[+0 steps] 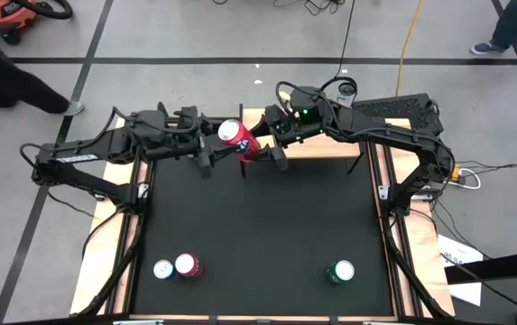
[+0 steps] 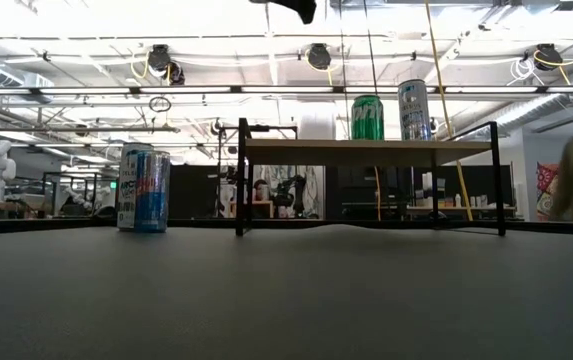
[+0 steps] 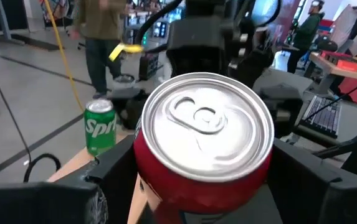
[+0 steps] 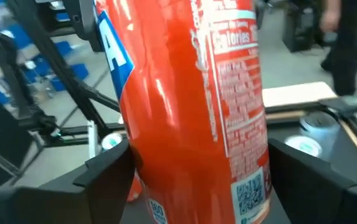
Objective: Place canned beverage on shelf
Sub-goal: Put the top red soda can on the shelf
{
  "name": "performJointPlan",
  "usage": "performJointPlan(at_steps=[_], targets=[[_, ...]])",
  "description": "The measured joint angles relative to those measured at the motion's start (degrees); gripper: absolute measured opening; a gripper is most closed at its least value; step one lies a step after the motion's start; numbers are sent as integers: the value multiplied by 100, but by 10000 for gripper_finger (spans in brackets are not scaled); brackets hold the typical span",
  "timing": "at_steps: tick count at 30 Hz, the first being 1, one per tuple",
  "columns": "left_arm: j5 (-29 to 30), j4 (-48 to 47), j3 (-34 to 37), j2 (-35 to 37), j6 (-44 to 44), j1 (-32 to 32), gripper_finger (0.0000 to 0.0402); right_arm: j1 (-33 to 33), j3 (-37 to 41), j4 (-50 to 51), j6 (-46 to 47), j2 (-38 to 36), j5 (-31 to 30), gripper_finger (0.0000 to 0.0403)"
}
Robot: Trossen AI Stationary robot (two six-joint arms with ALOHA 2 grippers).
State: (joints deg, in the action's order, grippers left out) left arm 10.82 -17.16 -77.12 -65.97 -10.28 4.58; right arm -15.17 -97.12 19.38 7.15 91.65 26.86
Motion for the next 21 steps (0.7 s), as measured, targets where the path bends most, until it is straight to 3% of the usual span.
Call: performJointPlan(at_steps=[7,13,17,21], targets=[[156,-132,0,-255,23,408,281,-9,4,1196,7,-656,-1670,351],[-276,134,1,-639,185,787,281,-10,7,2051,140,-1160,-3255,352],[-486,482,-2,-1098,434,1118,281,-13,7,2463,402,-1461,-3701,353],[-807,968,-2,-1681,521,1515,281,-12,7,2813,725,-1662,-3751,353]])
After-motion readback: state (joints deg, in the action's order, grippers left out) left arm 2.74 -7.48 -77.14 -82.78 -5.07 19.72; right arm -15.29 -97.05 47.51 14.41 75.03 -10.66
